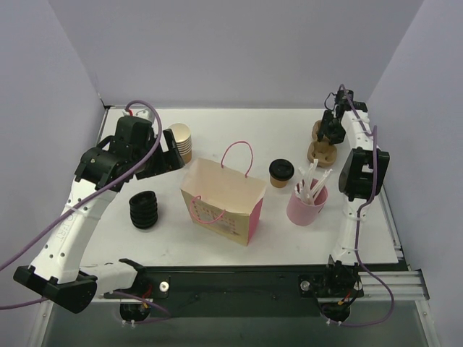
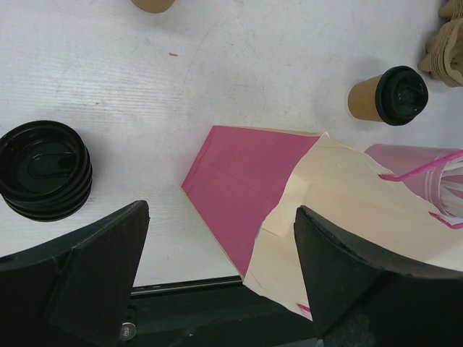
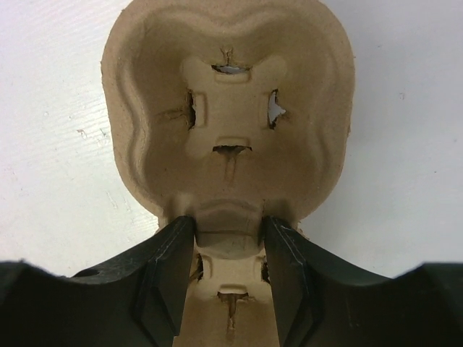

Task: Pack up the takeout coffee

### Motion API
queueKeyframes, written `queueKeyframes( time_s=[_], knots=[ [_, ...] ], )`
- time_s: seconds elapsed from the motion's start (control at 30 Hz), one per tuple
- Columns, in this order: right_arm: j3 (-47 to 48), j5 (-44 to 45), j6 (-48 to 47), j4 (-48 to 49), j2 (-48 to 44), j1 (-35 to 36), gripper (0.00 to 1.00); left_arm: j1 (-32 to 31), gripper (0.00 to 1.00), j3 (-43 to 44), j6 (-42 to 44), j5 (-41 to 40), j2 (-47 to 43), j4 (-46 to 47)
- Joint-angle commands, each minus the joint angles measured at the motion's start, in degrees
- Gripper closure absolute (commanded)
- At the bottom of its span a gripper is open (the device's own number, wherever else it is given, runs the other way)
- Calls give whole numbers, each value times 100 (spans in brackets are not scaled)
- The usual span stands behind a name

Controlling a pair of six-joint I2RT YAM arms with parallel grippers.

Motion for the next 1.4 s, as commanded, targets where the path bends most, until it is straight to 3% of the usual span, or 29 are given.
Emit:
queueKeyframes(
  time_s=[0.0, 0.07, 0.27, 0.4, 0.5, 0.57, 0.63, 0.67, 0.73, 0.77, 0.9, 0.97, 1.0, 1.1, 1.3, 1.37],
  knots=[
    [155, 205, 31, -133, 105, 24, 57, 69, 9, 0, 108, 55, -118, 130],
    [208, 223, 14, -133, 123, 33, 70, 87, 9, 0, 125, 55, -109, 130],
    [525, 434, -48, -194, -210, 77, 71, 122, 8, -9, 134, 90, -83, 182],
    [490, 1039, -92, -38, -518, 129, 72, 122, 8, -17, 125, 126, -39, 235],
    [174, 586, -110, 305, -607, 86, 70, 131, 8, -17, 125, 143, -39, 261],
    [191, -283, 100, 315, -511, -63, 69, 131, 8, -17, 134, 143, -30, 253],
    [200, 167, 23, 123, -475, -29, 70, 139, 8, -9, 134, 152, -39, 253],
    [374, 1110, -187, -9, -379, 93, 71, 148, 9, -9, 134, 161, -39, 253],
    [464, 1452, -338, -265, -317, 164, 72, 148, 8, 0, 134, 170, -22, 253],
    [394, 1401, -373, -230, -430, 165, 72, 139, 9, 18, 143, 178, -30, 253],
    [-378, -711, 37, 716, -940, -45, 69, 148, 9, -9, 134, 196, -13, 279],
    [-214, -1085, 188, 685, -871, -134, 68, 148, 8, 0, 117, 231, -4, 288],
    [-83, -991, 215, 423, -810, -126, 68, 148, 8, 0, 116, 231, 5, 305],
    [358, 825, -275, -96, -607, 85, 70, 157, 8, -26, 116, 231, -13, 323],
    [-64, 136, -233, 166, -792, 59, 70, 166, 8, -35, 99, 257, -39, 349],
    [-73, -502, -41, 175, -686, -63, 65, 157, 8, -18, 99, 275, -22, 341]
  ],
)
